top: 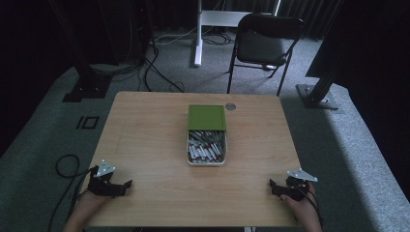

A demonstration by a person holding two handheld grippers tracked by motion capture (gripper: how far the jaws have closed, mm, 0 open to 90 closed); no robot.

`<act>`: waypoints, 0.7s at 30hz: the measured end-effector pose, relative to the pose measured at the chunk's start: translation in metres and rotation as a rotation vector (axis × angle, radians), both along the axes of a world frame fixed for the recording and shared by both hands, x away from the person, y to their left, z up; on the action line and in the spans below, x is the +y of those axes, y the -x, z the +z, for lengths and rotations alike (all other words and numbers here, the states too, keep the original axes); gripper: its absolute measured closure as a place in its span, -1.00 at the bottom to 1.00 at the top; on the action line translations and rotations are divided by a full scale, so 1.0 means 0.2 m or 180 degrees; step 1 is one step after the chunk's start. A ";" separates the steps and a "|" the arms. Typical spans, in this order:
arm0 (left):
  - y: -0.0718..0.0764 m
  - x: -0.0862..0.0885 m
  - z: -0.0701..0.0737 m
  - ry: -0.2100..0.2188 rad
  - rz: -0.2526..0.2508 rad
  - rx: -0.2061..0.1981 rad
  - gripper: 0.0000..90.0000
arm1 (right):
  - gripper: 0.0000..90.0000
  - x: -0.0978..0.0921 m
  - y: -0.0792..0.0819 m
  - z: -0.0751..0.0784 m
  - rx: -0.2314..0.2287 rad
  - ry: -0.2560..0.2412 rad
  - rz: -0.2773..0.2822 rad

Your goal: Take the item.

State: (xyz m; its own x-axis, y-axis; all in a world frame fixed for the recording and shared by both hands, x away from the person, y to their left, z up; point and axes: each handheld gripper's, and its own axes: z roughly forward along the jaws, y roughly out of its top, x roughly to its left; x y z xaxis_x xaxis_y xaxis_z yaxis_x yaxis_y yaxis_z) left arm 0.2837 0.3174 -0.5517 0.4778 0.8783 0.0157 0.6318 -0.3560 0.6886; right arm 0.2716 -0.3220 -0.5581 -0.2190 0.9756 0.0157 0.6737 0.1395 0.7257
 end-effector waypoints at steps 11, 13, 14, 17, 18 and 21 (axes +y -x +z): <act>0.00 0.00 0.00 0.0001 0.0015 -0.0001 -0.97 | -0.74 0.00 0.00 0.00 0.0000 0.0000 0.0000; 0.00 0.00 0.00 0.0000 0.0016 -0.0001 -0.97 | -0.74 0.00 0.00 0.00 0.0000 -0.0001 -0.0001; 0.00 0.00 0.00 0.0000 0.0016 -0.0001 -0.97 | -0.74 0.00 0.00 0.00 -0.0002 -0.0001 -0.0004; 0.00 0.00 0.00 0.0001 0.0016 -0.0002 -0.97 | -0.74 0.00 -0.01 0.00 -0.0003 0.0003 -0.0032; 0.00 0.00 0.00 0.0001 0.0016 -0.0001 -0.97 | -0.74 0.00 -0.01 0.00 -0.0003 0.0003 -0.0032; 0.00 0.00 0.00 0.0001 0.0016 -0.0001 -0.97 | -0.73 0.01 -0.01 0.00 -0.0002 0.0002 -0.0073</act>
State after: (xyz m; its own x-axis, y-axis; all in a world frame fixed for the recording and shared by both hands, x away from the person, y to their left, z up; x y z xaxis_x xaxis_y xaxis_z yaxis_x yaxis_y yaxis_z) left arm 0.2838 0.3176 -0.5517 0.4733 0.8808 0.0156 0.6333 -0.3525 0.6889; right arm 0.2738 -0.3202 -0.5579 -0.1964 0.9804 0.0148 0.6763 0.1245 0.7260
